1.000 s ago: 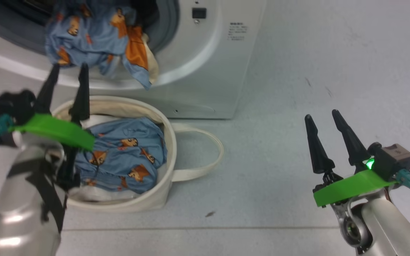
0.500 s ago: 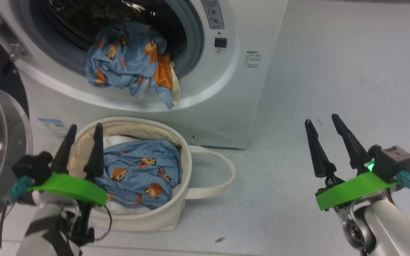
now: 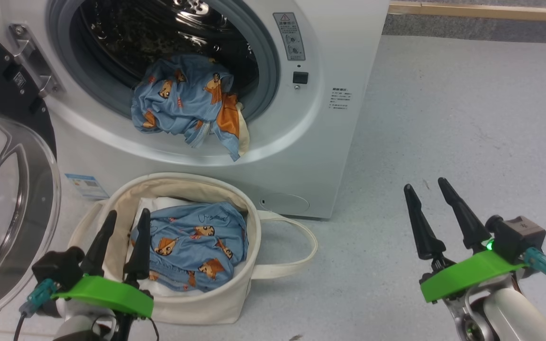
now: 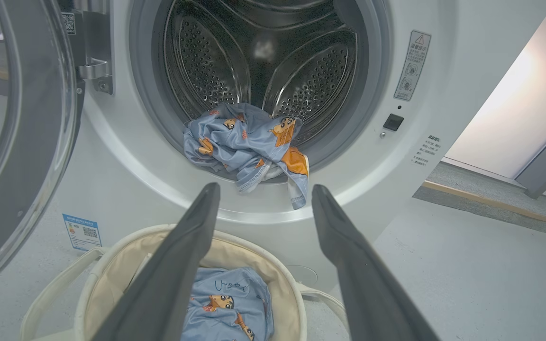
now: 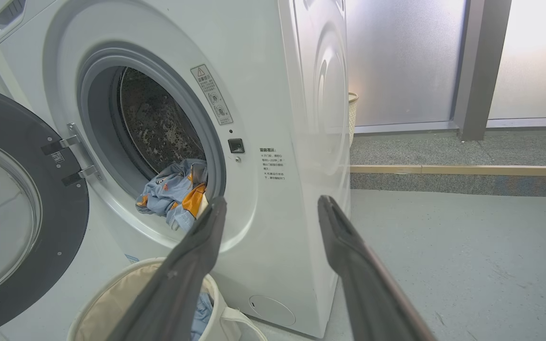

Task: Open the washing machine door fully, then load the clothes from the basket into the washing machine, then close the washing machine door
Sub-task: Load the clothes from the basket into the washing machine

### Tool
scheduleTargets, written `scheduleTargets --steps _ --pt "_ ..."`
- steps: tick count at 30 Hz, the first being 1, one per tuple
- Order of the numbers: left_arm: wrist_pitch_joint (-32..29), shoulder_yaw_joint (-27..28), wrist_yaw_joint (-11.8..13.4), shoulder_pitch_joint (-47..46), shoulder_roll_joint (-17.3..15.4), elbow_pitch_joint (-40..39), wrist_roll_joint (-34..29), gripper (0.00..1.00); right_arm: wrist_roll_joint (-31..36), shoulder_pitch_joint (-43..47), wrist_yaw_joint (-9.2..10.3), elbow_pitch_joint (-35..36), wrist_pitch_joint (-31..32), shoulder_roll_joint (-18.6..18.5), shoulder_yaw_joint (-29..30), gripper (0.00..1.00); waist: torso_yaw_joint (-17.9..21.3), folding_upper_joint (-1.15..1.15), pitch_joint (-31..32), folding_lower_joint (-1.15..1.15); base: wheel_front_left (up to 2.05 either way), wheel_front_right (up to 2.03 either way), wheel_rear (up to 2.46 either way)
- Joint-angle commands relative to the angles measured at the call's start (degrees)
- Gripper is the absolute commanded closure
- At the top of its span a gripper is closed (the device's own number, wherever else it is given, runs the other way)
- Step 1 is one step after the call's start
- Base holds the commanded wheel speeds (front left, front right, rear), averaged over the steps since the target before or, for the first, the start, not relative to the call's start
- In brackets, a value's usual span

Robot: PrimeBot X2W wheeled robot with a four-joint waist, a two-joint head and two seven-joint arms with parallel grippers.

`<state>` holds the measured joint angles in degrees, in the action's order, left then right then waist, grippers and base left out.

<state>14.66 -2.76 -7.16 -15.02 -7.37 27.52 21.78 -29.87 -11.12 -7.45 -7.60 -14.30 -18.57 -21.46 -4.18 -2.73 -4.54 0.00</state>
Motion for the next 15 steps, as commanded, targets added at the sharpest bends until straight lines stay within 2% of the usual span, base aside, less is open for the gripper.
scheduleTargets --steps 1,15 --pt "0.34 2.29 -0.33 -1.27 -0.92 -2.13 -0.47 0.0 -0.6 -0.75 -0.03 1.58 -0.7 -0.95 -0.74 0.0 0.08 0.0 -0.01 0.0 0.0 0.0 0.0" --pt "0.34 3.52 -0.33 -1.68 -0.54 -2.75 -1.33 0.0 -0.91 -0.94 -0.03 2.03 -0.7 -0.73 -1.38 0.0 1.4 0.0 -0.88 0.0 0.0 0.0 0.0"
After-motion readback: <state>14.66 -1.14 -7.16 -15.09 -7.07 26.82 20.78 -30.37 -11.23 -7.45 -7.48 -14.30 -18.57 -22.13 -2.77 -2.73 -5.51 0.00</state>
